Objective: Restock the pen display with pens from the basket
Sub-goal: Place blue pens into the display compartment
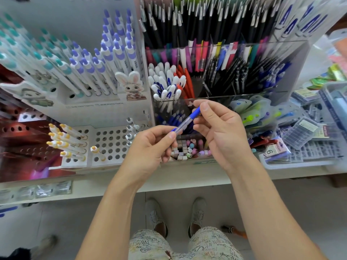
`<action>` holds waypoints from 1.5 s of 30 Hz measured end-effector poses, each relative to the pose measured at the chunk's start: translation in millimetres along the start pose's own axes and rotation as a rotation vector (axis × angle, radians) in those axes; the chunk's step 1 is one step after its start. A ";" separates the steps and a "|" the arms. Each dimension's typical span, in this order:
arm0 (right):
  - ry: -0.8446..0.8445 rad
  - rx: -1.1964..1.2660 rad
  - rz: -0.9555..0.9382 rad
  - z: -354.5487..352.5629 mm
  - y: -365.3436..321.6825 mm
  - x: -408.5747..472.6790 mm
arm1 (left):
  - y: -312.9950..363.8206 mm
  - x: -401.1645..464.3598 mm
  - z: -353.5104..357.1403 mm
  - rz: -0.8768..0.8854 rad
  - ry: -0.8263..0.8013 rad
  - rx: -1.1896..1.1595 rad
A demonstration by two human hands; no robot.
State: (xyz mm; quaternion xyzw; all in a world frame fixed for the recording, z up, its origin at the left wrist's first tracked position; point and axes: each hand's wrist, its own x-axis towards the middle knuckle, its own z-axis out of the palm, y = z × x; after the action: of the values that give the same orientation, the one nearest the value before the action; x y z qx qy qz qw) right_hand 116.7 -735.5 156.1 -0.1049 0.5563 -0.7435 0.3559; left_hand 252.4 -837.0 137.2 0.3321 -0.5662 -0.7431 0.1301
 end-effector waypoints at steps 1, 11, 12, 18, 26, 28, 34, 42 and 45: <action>0.030 0.001 -0.009 1.4 2.1 0.3 | -1.0 0.4 0.4 0.041 0.021 0.042; 0.189 -0.155 -0.243 5.9 10.1 2.8 | 5.5 0.9 1.8 0.183 0.318 0.366; 0.170 -0.214 -0.273 7.5 10.5 3.1 | 5.1 1.1 1.5 0.207 0.360 0.393; 0.219 -0.232 -0.343 11.6 9.9 7.2 | 0.5 4.3 -0.7 0.277 0.458 0.486; 0.049 -0.800 -0.542 11.9 38.7 13.5 | -1.5 9.5 -5.3 0.271 0.464 0.530; 0.019 -0.909 -0.601 14.2 53.7 13.9 | -1.6 10.1 -5.5 0.289 0.470 0.581; 0.153 -0.988 -0.572 16.4 60.5 5.7 | 1.5 11.4 -4.4 0.338 0.468 0.693; 0.109 -0.694 -0.293 36.5 64.6 0.4 | 2.8 18.4 -3.6 0.322 0.460 0.703; 0.017 -0.682 -0.301 36.4 60.8 1.6 | 4.4 17.7 -3.1 0.315 0.445 0.708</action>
State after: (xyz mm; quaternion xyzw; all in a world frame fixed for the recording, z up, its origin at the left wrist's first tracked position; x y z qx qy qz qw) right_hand 160.7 -771.7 114.0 -0.2919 0.7533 -0.5603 0.1828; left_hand 240.4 -850.8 134.7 0.4177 -0.7876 -0.3851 0.2385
